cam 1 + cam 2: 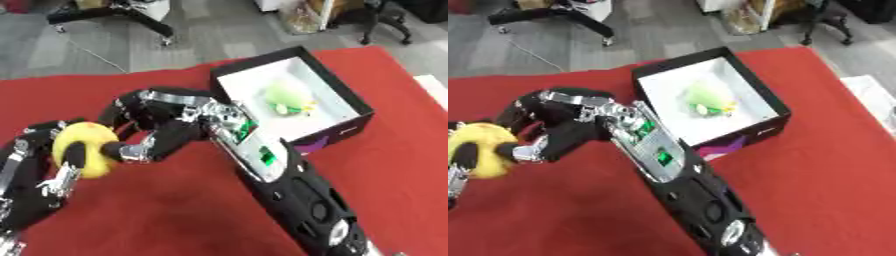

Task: Pick up the objects with one hand, pass them to the other hand, and then place them into the box on the other side of the table.

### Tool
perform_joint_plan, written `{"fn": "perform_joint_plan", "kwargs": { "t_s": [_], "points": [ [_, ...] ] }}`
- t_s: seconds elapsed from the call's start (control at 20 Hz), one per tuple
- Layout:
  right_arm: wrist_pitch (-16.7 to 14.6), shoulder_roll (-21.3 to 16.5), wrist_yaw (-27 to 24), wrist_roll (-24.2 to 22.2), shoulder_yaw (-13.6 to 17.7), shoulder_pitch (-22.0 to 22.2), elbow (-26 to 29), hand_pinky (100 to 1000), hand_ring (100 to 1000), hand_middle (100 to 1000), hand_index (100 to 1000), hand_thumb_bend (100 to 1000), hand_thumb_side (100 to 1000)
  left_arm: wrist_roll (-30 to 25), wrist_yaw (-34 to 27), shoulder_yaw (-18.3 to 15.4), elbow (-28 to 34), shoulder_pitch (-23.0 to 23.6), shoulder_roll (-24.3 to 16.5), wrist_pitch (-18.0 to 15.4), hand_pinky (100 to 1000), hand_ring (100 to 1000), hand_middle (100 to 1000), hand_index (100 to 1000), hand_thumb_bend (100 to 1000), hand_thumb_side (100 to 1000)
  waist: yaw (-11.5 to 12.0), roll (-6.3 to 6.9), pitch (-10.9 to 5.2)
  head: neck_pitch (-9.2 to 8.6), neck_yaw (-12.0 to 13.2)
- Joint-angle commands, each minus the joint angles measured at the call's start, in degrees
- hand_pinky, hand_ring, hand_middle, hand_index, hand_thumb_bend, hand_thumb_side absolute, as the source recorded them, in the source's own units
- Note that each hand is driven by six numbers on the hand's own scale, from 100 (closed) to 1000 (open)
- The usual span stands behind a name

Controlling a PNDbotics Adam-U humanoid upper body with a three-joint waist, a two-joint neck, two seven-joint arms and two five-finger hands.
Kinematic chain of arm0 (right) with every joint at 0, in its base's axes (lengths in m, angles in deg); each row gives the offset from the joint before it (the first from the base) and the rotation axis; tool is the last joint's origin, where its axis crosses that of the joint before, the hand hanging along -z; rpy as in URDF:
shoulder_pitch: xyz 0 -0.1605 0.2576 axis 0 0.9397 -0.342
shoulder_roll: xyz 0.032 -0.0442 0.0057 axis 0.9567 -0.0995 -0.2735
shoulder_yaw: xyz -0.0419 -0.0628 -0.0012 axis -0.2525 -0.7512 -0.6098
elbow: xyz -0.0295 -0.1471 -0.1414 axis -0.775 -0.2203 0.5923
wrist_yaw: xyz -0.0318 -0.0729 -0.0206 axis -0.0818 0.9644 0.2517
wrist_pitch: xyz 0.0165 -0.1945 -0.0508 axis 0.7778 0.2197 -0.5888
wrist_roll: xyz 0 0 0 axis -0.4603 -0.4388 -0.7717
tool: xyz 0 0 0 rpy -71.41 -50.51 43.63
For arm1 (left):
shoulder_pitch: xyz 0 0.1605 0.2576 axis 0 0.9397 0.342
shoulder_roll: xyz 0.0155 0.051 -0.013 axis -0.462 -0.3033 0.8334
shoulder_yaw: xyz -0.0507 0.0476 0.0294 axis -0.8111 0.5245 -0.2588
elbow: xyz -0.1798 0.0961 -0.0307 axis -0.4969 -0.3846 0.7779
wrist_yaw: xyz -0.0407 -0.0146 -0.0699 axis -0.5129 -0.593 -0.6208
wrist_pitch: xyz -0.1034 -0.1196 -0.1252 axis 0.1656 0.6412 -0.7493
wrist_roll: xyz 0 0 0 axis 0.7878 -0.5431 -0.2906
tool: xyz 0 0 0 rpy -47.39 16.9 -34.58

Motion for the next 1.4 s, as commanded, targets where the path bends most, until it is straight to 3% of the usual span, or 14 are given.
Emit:
{"fn": "perform_joint_plan", "kwargs": {
  "t_s": [0.05,0.25,0.35,0.45,0.65,0.75,0.95,1.35,1.4],
  "points": [
    [0.0,0.2,-0.5,-0.1,0.3,-1.2,0.4,834,818,684,627,158,100,-0.2,-0.8,-0.4,1.4,-1.2,-0.1,-0.4,946,541,430,482,100,493,0.2,0.22,-0.28,-0.56,-0.1],
    [-0.5,0.2,-1.5,-1.2,0.3,-1.2,0.5,825,782,619,561,162,100,-0.7,-0.9,-0.4,1.2,-1.2,0.1,-0.4,950,545,437,505,100,479,0.2,0.23,-0.31,-0.52,-0.2],
    [0.0,0.2,-2.2,-1.4,0.4,-1.3,0.3,808,750,581,516,255,100,-1.1,-0.9,-0.4,1.1,-1.2,0.1,-0.3,956,551,444,523,100,430,0.1,0.24,-0.32,-0.48,-0.2],
    [1.0,0.2,-3.2,-1.0,0.5,-1.3,0.4,795,723,557,490,289,100,-1.6,-1.1,-0.4,1.0,-1.2,0.2,-0.1,962,554,449,537,100,395,0.1,0.26,-0.35,-0.46,-0.2],
    [2.1,0.0,-4.7,0.2,0.5,-1.5,0.9,783,697,540,473,289,100,-2.7,-1.9,-0.4,0.9,-1.1,0.3,0.1,967,561,459,551,100,389,0.1,0.25,-0.43,-0.47,-0.2],
    [2.2,-0.1,-5.1,0.4,0.5,-1.5,1.0,779,688,537,470,284,100,-3.0,-2.1,-0.5,0.9,-1.0,0.2,0.3,971,567,467,570,100,344,0.1,0.24,-0.5,-0.4,-0.2],
    [2.2,-0.2,-6.0,0.6,0.6,-1.7,1.5,773,678,533,464,278,100,-3.3,-2.2,-0.7,0.7,-0.8,0.0,1.0,988,585,488,639,229,347,0.0,0.28,-0.65,-0.21,0.2],
    [2.3,-0.7,-7.5,1.6,1.0,-1.7,2.0,766,667,529,460,275,100,-4.3,-3.5,-1.4,1.0,0.0,-0.7,1.8,1000,614,526,697,384,415,-0.2,0.33,-1.46,1.01,1.8],
    [2.3,-0.8,-7.7,1.8,1.0,-1.6,2.1,759,660,525,454,269,100,-4.6,-3.6,-1.5,1.1,0.1,-0.9,1.8,1000,632,546,727,483,466,-0.3,0.32,-1.61,1.23,1.8]
  ]
}}
